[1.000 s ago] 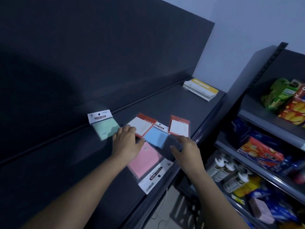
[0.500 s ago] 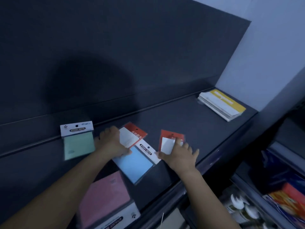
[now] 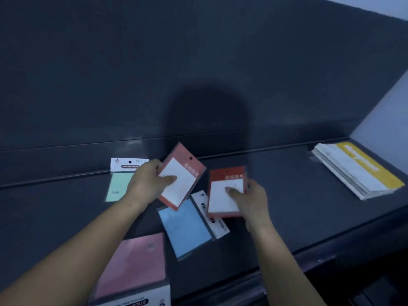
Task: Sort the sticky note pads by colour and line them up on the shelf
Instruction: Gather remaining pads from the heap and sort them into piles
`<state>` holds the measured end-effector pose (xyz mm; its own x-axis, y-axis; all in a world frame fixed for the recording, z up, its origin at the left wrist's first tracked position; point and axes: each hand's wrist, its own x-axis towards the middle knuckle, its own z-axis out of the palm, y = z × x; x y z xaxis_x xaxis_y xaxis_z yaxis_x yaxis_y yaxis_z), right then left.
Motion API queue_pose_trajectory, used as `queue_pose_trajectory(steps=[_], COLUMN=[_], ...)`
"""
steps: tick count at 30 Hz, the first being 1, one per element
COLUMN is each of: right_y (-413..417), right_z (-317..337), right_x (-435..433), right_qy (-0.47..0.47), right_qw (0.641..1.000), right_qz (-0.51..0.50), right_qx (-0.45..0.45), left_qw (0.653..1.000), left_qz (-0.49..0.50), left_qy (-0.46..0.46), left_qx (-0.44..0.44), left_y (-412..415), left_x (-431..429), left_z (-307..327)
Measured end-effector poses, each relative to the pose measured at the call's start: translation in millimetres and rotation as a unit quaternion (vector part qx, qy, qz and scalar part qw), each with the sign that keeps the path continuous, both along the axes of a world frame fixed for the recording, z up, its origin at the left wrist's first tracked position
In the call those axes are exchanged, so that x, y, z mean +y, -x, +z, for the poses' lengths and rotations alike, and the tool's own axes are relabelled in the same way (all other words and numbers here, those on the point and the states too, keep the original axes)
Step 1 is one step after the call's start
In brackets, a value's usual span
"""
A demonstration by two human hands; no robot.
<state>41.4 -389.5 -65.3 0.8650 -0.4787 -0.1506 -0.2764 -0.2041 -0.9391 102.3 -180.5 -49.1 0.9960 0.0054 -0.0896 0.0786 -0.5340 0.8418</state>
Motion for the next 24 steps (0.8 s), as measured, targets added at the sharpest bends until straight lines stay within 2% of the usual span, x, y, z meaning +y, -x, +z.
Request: queue_pose_trajectory(steps=[3,7,17,24], right_y=[-2,4,49,109], right_z=[14,27,39,39], right_x=[26,79,276,420], right_qy=[-0.078,-0.152,-0.212,-0.249], right_qw=[0.995,0.984,0.953,0.911], right_qz=[0.008,0.077,0.217,0.326], right_qx=[-0.058,-0.040,0.002,0.040], left_qw=[0.992,0.963,0.904,0.881], left_qz=[0.053,0.109,0.236,0.308], left_qy=[0.114,0.246,0.357,0.360], left_qx=[0.004,0.020,0.026,0.008], left_y=[11,34,134,229], left_x=[20,60,247,382], left_z=[11,23,27,32])
